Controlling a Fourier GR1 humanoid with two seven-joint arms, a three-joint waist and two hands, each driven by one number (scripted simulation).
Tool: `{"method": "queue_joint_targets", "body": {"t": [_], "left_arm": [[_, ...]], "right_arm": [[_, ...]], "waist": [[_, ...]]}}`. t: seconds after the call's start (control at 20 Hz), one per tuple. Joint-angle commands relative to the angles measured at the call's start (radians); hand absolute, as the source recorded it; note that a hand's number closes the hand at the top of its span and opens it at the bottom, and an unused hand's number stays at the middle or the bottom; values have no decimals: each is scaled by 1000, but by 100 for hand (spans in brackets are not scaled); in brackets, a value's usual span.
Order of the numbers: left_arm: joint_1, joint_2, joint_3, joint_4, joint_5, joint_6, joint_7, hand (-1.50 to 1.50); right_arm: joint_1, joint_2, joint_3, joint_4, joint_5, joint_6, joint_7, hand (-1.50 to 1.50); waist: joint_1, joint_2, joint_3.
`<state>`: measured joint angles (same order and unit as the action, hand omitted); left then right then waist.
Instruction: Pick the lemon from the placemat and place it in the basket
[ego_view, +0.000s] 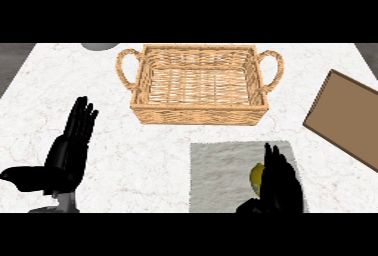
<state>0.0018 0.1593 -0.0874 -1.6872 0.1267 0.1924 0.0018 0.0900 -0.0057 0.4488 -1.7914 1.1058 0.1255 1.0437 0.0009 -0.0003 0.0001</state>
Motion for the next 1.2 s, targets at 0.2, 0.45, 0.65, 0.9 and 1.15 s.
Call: {"method": "queue_joint_targets", "body": {"t": [0.2,0.45,0.65,0.9,1.15], "left_arm": [[26,-18,-5,1,-20,-20,-1,0],[-32,-35,14,35,-47,-12,6,0],[45,-45,7,-41,-65,-14,-13,0],[-1,-44,-22,-26,-56,-37,21,0],[-73,-77,-67,-5,-65,-45,20,0]], "right_arm": [[-44,-40,-47,139,-62,40,-73,150],[-37,-4,36,94,10,63,-28,150],[-55,-28,18,23,11,127,-20,150],[-278,4,284,269,-17,-7,34,150],[-429,4,400,361,-68,-16,-35,150]], "waist": [[3,1,0],[-1,0,0],[1,-1,0],[72,11,1],[149,33,2]]}}
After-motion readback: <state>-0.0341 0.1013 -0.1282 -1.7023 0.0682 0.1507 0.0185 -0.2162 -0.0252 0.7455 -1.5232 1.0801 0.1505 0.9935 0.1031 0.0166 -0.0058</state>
